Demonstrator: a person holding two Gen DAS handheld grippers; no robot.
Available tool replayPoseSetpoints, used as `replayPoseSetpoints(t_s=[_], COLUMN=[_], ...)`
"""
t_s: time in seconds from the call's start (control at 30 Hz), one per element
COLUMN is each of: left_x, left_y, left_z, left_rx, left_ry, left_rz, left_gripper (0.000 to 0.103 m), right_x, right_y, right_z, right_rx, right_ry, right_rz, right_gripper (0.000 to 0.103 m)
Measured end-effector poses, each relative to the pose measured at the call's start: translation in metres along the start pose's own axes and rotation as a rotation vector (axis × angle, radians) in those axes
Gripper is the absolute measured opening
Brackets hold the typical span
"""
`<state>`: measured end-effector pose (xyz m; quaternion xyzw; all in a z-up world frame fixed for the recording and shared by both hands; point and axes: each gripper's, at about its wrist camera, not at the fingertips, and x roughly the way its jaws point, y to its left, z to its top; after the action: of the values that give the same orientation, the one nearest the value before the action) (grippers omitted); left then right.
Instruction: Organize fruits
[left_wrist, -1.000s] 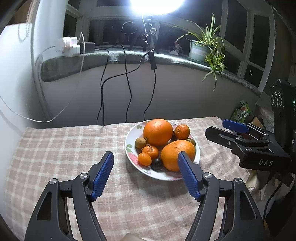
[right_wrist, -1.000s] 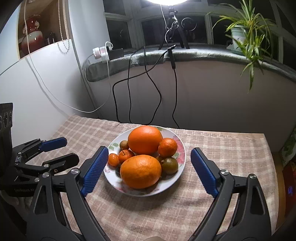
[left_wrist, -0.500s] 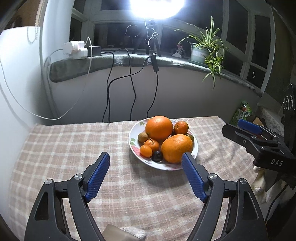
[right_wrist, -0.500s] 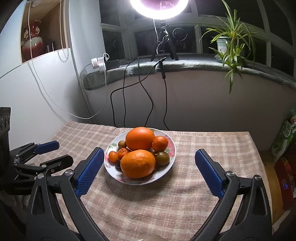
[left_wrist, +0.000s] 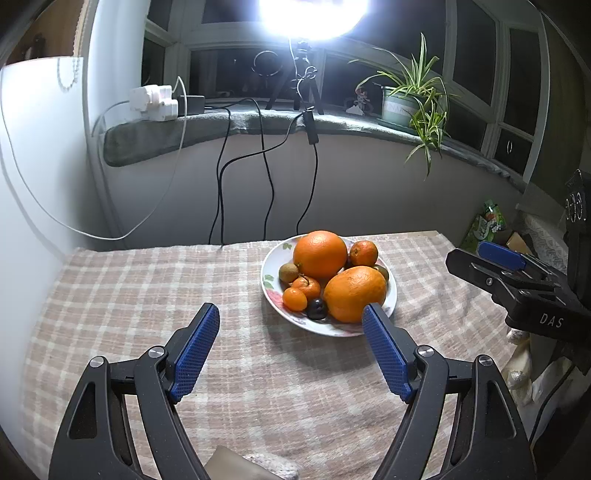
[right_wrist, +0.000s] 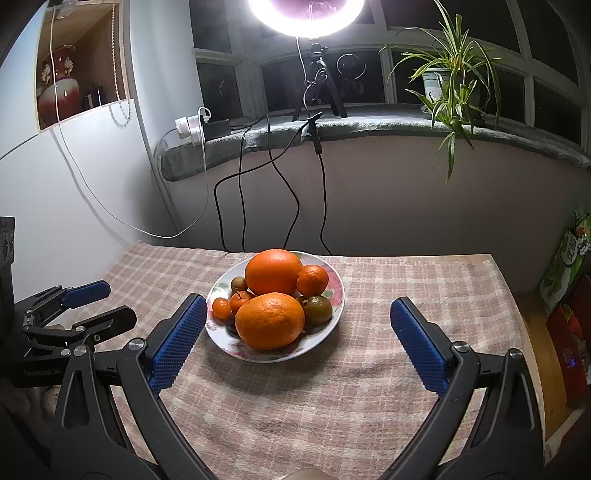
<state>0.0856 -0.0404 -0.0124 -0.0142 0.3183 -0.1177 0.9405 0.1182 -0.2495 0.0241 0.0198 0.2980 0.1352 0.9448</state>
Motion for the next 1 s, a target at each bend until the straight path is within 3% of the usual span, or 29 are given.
replayPoseSetpoints(t_s=[1.0], left_x=[0.0001], left_y=[0.0001], left_z=[-0.0005], left_rx=[0.012], left_ry=[-0.003], left_rz=[0.017], left_gripper=[0.080], right_x=[0.0078], right_y=[0.0025], right_z=[-0.0070], right_rx=[0.009], right_ry=[0.027], right_rz=[0.006], right_gripper=[0.101])
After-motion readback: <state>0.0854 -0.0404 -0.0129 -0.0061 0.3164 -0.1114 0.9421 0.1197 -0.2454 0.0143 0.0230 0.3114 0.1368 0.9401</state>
